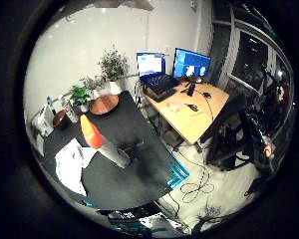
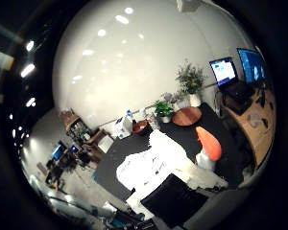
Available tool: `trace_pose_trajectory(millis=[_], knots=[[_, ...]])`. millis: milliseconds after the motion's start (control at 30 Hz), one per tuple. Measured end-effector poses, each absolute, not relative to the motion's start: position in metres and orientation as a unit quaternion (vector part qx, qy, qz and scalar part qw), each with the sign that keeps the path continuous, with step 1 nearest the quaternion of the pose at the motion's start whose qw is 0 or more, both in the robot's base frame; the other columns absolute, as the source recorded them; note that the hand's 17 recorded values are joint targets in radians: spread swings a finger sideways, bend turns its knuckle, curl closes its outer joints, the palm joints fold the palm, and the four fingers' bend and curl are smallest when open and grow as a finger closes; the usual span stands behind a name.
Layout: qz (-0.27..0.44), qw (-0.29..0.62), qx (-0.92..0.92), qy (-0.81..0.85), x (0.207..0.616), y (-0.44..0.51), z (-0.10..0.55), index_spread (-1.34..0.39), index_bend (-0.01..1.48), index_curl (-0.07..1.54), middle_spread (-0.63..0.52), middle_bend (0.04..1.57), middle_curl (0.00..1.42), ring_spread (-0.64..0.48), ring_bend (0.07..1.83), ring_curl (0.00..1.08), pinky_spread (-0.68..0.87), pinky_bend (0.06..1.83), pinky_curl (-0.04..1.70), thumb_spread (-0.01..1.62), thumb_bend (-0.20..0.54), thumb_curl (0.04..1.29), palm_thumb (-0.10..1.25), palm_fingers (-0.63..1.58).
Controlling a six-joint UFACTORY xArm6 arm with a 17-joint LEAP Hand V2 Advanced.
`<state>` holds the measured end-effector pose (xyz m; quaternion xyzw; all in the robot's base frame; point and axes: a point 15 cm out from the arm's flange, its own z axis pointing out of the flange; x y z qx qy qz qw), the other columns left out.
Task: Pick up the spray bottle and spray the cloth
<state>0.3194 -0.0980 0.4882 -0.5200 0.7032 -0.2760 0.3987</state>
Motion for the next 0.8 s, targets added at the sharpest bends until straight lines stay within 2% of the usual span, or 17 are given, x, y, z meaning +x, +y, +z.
trace_pose_trajectory(millis=[467,800], knots=[[-0.106,0.407,-0.553,0.719,0.321,-0.097,0.383,-0.15,0.18,0.33,0.22,0.18,0.28,0.34,0.35,0.22,0.65,1.00,0.12,1.06,-0.024,0.47,0.55,0.22],[-0.066,0.442,-0.539,0.714,0.327,-0.095,0.348,-0.12,0.18,0.33,0.23,0.19,0.29,0.35,0.34,0.22,0.66,1.02,0.12,1.07,-0.024,0.46,0.53,0.20]])
